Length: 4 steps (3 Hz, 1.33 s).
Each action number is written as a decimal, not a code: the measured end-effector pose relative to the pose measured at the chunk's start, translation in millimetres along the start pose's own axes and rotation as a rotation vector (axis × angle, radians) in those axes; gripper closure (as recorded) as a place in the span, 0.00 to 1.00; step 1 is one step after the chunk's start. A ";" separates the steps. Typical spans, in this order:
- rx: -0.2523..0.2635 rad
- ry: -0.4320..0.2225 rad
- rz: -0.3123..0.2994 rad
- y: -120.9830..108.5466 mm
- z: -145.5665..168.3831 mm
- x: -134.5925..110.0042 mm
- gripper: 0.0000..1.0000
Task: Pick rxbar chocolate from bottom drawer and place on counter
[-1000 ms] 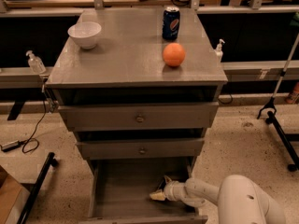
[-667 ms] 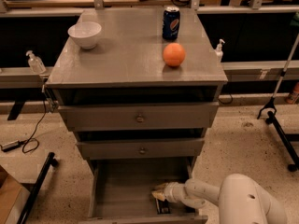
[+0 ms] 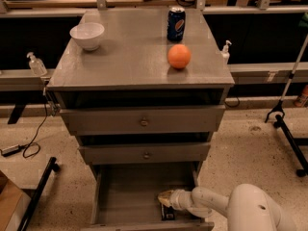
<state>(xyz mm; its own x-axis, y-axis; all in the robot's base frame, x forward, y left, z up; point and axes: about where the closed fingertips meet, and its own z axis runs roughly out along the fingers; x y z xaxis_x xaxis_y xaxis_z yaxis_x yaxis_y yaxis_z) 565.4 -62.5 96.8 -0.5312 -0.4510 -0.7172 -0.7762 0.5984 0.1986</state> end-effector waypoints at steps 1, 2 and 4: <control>0.000 0.000 0.000 0.7 -2.3 -2.4 1.00; 0.000 0.000 0.000 0.7 -2.4 -2.6 1.00; 0.006 -0.258 -0.134 13.4 -80.1 -108.9 1.00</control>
Offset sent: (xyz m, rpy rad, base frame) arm 0.0242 0.0024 0.0965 0.1251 -0.2390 -0.0294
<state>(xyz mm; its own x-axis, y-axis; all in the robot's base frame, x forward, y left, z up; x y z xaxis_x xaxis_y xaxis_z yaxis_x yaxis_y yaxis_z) 585.7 -58.4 231.0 -0.3190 -0.3432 -0.8834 -0.8315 0.5487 0.0871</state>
